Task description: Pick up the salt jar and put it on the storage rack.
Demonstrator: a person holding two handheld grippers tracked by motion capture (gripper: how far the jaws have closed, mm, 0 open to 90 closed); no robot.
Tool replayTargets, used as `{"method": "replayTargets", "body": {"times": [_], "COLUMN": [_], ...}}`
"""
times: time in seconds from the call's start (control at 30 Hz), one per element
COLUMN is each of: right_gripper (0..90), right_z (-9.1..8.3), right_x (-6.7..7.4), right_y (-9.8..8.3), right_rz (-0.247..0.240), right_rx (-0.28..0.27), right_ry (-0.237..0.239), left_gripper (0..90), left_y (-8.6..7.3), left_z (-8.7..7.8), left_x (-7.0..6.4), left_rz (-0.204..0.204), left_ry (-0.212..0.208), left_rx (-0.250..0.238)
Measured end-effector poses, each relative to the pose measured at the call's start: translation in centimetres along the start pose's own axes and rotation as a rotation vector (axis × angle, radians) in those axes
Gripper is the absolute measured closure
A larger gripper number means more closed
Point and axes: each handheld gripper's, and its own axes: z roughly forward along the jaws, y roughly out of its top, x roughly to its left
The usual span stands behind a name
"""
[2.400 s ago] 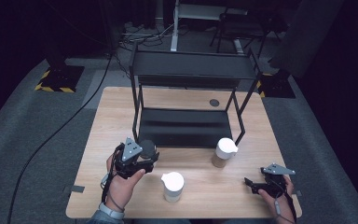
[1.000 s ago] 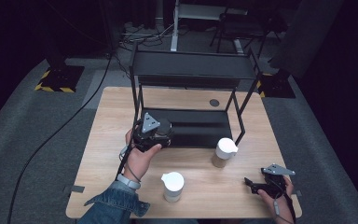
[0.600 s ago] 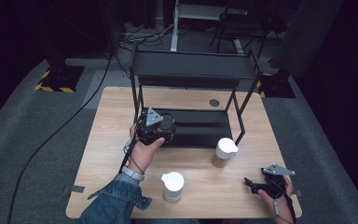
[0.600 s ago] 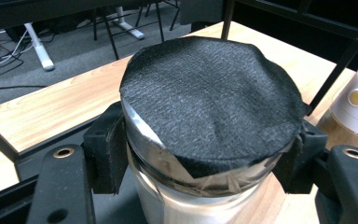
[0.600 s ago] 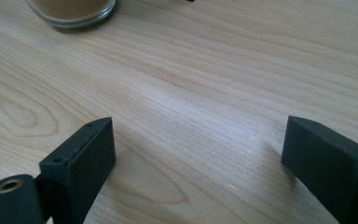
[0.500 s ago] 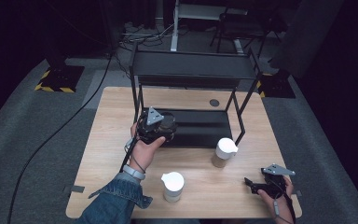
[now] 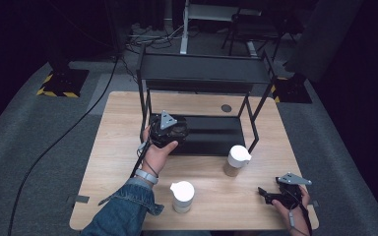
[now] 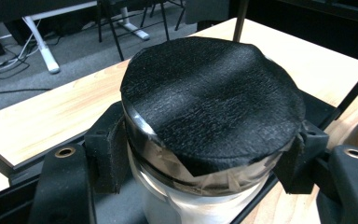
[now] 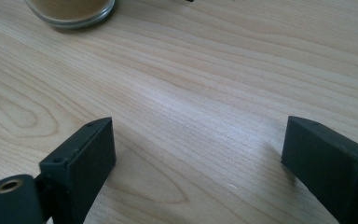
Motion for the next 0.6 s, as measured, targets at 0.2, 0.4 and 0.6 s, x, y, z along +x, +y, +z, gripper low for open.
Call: {"method": "replayTargets", "body": {"times": [0.2,0.4,0.6], "right_gripper": [9.6,9.6,9.6], "right_z": [0.0,0.0,0.0], "right_x": [0.0,0.0,0.1], "right_y": [0.0,0.0,0.0], "right_rz": [0.001,0.001,0.002], "right_rx": [0.0,0.0,0.0], "right_ry": [-0.001,-0.002,-0.002], "left_gripper": [31.0,31.0,31.0], "left_y": [-0.3,-0.7,-0.8], "left_z": [0.8,1.6,2.2], "left_x": [0.7,1.4,1.6], "left_rz": [-0.018,-0.04,-0.023], "left_ry": [0.01,0.014,0.024], "left_rx": [0.007,0.019,0.033]}}
